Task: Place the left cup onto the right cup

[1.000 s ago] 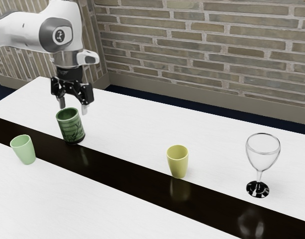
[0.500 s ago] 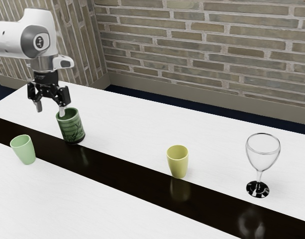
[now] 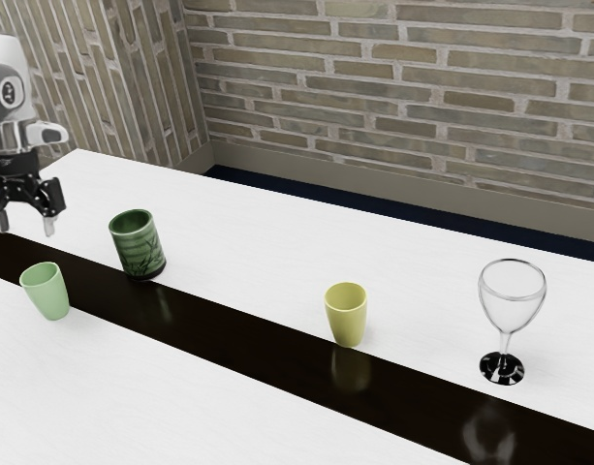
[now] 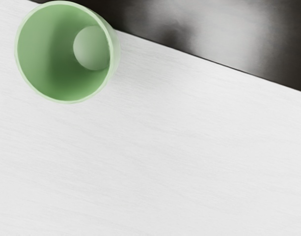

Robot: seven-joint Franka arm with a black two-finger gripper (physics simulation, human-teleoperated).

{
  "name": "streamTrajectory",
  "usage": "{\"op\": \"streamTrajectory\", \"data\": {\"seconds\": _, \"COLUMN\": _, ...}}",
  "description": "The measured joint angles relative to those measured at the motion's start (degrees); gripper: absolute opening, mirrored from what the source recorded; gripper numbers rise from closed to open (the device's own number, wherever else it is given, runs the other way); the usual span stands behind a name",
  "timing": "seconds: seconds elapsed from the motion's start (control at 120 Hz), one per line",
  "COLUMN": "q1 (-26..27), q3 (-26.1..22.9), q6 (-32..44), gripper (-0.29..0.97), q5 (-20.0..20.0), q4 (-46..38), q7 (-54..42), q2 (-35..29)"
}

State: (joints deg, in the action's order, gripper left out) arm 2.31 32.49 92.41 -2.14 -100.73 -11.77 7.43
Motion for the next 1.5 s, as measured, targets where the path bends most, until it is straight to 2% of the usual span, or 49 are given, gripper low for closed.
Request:
{"op": "streamTrajectory", "data": {"seconds": 0.158, "q1": -0.2, "q3": 4.3, "q6": 0.9, "gripper": 0.68, "q5": 0.3, "q4": -1.4, "q7": -2.4, "q2": 0.4}}
{"op": "streamTrajectory", "data": {"seconds": 0.267, "q1": -0.4, "q3": 5.2, "q6": 3.5, "gripper": 0.68, "q5": 0.6, "q4": -2.5, "q7": -3.9, "q2": 0.6}}
{"op": "streamTrajectory", "data": {"seconds": 0.475, "q1": 0.6, "q3": 5.2, "q6": 10.7, "gripper": 0.68, "q5": 1.2, "q4": -3.4, "q7": -5.9, "q2": 2.2}}
{"op": "streamTrajectory", "data": {"seconds": 1.042, "q1": 0.3, "q3": 3.9, "q6": 21.8, "gripper": 0.68, "q5": 4.1, "q4": -6.0, "q7": -7.5, "q2": 9.8}}
{"op": "streamTrajectory", "data": {"seconds": 1.275, "q1": -0.2, "q3": 3.6, "q6": 25.3, "gripper": 0.68, "q5": 8.1, "q4": -10.4, "q7": -7.9, "q2": 11.0}}
{"op": "streamTrajectory", "data": {"seconds": 1.5, "q1": -0.3, "q3": 3.3, "q6": 27.0, "gripper": 0.68, "q5": 9.3, "q4": -11.2, "q7": -8.2, "q2": 12.4}}
